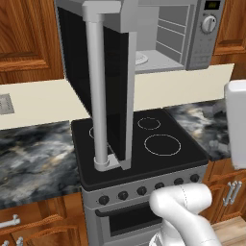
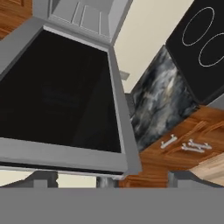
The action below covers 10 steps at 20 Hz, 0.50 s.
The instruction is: Transport the shrimp from the fridge to the microwave and turn on the microwave.
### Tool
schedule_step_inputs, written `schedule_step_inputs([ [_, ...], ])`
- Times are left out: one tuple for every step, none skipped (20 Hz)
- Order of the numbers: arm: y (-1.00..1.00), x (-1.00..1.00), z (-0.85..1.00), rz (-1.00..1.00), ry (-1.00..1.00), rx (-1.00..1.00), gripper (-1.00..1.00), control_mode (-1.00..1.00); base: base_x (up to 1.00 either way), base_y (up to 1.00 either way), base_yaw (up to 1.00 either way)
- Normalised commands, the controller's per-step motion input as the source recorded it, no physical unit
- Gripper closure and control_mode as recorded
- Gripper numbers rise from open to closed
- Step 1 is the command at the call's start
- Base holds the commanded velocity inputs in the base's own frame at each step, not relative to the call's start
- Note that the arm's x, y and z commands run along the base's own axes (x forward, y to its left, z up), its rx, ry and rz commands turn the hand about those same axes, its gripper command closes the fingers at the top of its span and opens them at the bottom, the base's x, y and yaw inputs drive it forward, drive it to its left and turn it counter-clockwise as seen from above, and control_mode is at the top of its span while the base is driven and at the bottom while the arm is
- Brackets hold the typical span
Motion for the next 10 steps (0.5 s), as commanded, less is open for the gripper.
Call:
schedule_step_inputs([
  [0.23, -0.39, 0.00, 0.02, 0.06, 0.11, -1.00, -1.00, 0.00, 0.00, 0.00],
  [0.22, -0.42, 0.00, 0.04, 0.05, 0.13, -1.00, -1.00, 0.00, 0.00, 0.00],
  [0.21, -0.42, 0.01, 0.05, 0.07, 0.18, -1.00, -1.00, 0.00, 0.00, 0.00],
  [0.22, -0.41, 0.00, 0.05, 0.08, 0.18, -1.00, -1.00, 0.00, 0.00, 0.00],
  [0.25, -0.39, 0.00, 0.03, 0.08, 0.17, -1.00, -1.00, 0.00, 0.00, 0.00],
  [0.25, -0.39, 0.00, 0.03, 0.09, 0.15, -1.00, -1.00, 0.00, 0.00, 0.00],
  [0.25, -0.40, 0.00, 0.03, 0.09, 0.13, -1.00, -1.00, 0.00, 0.00, 0.00],
  [0.25, -0.42, 0.00, 0.01, 0.09, 0.12, -1.00, -1.00, 0.00, 0.00, 0.00],
  [0.27, -0.41, 0.00, 0.00, 0.09, 0.11, -1.00, -1.00, 0.00, 0.00, 0.00],
  [0.31, -0.39, 0.00, 0.00, 0.09, 0.09, -1.00, -1.00, 0.00, 0.00, 0.00],
])
